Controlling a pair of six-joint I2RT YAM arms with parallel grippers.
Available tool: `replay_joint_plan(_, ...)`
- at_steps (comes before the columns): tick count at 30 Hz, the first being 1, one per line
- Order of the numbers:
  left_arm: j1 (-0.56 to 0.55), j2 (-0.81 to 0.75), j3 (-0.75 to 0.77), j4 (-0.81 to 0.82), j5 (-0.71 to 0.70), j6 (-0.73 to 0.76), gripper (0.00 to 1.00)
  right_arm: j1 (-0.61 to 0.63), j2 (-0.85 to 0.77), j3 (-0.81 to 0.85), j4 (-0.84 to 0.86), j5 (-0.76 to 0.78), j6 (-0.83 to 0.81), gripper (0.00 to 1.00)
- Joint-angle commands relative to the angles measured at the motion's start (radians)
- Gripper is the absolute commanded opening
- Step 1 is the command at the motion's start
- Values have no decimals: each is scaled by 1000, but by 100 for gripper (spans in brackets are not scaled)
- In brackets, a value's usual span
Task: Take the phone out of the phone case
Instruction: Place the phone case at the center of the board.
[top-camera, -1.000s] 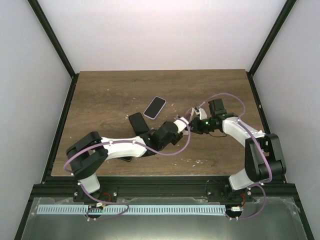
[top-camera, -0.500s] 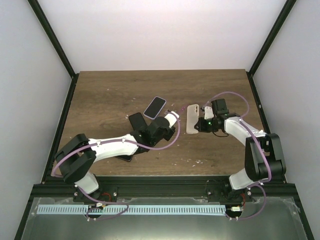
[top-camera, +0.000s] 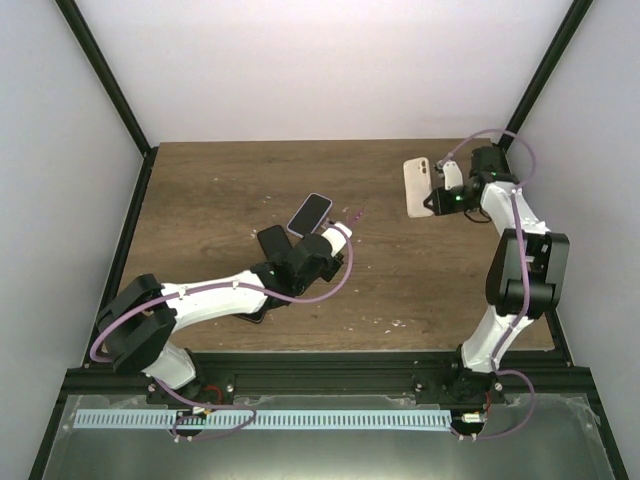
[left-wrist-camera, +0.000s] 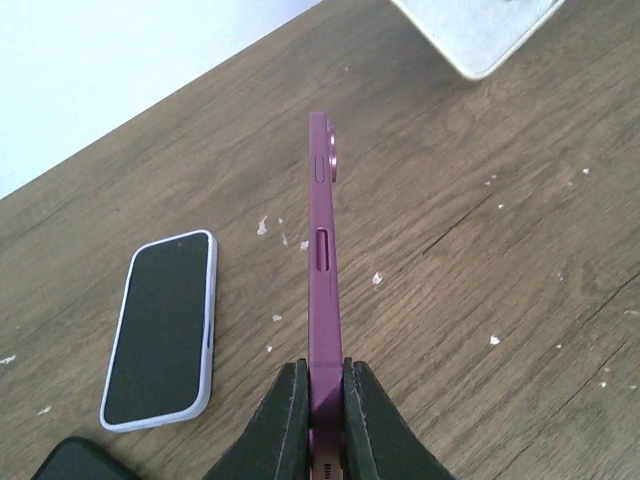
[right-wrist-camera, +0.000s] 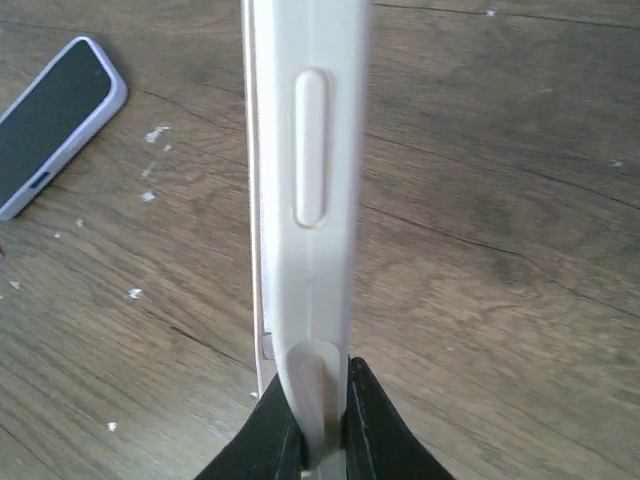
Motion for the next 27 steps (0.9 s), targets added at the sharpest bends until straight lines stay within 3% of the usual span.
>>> replay_joint_plan(1, 3, -28, -9, 53, -40, 29, 0, -53, 102, 133, -180, -59, -131, 1)
replay_joint_plan(12, 3, -25, -6, 64, -32, 26, 0, -119, 270, 188, -225, -99, -86, 3)
replay_joint_plan(22, 2, -22, -17, 64, -22, 9, 0, -142, 315, 210, -203, -48, -67, 25)
replay_joint_plan(27, 1, -19, -17, 67, -20, 9, 0, -157, 307, 208, -205, -2, -59, 31)
